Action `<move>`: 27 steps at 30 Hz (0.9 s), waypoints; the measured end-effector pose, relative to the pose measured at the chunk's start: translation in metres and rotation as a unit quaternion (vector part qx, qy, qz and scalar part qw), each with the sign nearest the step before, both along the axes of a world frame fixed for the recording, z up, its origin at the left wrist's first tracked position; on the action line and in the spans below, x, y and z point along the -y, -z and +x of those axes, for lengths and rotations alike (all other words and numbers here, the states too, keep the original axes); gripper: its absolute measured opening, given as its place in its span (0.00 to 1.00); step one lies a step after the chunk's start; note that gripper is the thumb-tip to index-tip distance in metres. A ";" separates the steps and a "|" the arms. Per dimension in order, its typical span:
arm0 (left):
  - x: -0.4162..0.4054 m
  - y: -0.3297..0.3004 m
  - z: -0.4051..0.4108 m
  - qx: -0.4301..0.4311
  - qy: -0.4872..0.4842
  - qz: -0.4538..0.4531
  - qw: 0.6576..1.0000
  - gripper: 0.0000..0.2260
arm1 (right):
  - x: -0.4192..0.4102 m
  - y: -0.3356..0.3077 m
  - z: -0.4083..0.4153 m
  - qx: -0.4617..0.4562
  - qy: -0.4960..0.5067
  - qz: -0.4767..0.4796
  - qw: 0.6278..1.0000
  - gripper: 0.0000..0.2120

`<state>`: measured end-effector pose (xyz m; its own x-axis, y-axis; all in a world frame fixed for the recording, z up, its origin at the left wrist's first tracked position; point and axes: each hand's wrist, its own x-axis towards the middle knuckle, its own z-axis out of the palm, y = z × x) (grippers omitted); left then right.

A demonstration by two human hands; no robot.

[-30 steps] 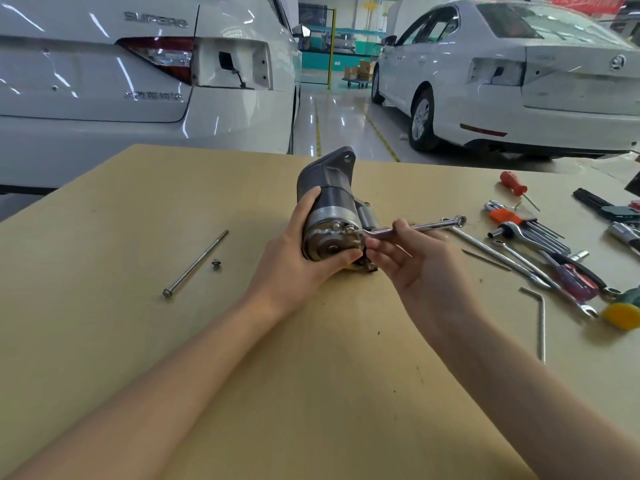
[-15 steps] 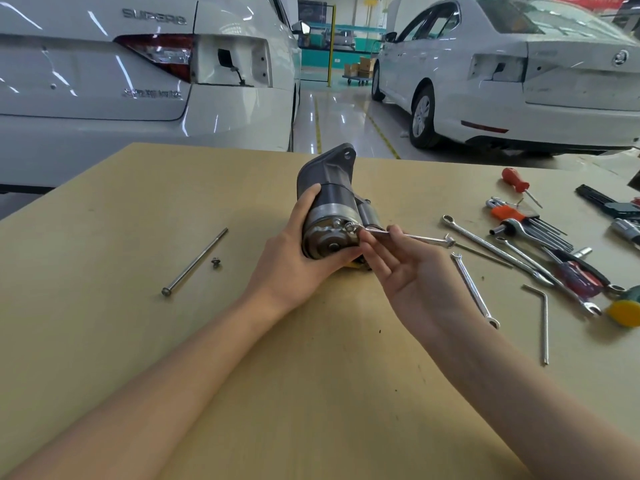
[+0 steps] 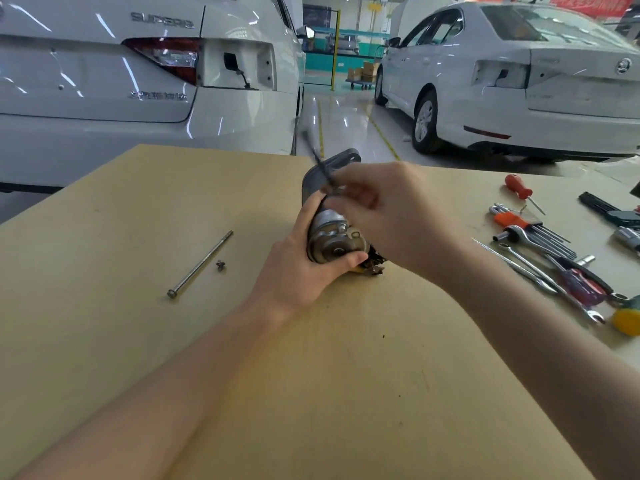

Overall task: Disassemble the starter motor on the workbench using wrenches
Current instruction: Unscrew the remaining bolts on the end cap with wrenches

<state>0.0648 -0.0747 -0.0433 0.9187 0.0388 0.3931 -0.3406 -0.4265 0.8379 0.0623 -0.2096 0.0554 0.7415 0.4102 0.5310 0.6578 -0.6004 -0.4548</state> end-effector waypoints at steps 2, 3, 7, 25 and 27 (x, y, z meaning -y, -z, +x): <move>-0.001 0.000 0.000 -0.013 -0.009 0.013 1.000 0.26 | -0.010 -0.008 0.003 0.045 -0.017 -0.162 0.986 0.08; -0.001 0.000 0.000 -0.021 -0.015 0.018 1.000 0.22 | -0.014 -0.011 0.003 0.057 -0.027 -0.219 0.974 0.09; 0.000 0.000 0.000 -0.024 -0.025 0.019 0.999 0.16 | -0.015 -0.014 -0.002 0.044 -0.083 -0.190 0.977 0.08; 0.001 -0.001 0.000 0.012 0.004 -0.001 1.000 0.43 | 0.026 0.052 -0.026 -0.451 -0.017 0.656 0.605 0.06; 0.001 0.000 0.001 0.014 0.000 0.004 1.000 0.43 | 0.028 0.052 -0.025 -0.447 -0.007 0.664 0.600 0.06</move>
<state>0.0660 -0.0755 -0.0433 0.9069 0.0364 0.4197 -0.3642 -0.4331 0.8245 0.0377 -0.2372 0.0030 0.9749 0.0751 -0.2095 -0.2033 0.6834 -0.7012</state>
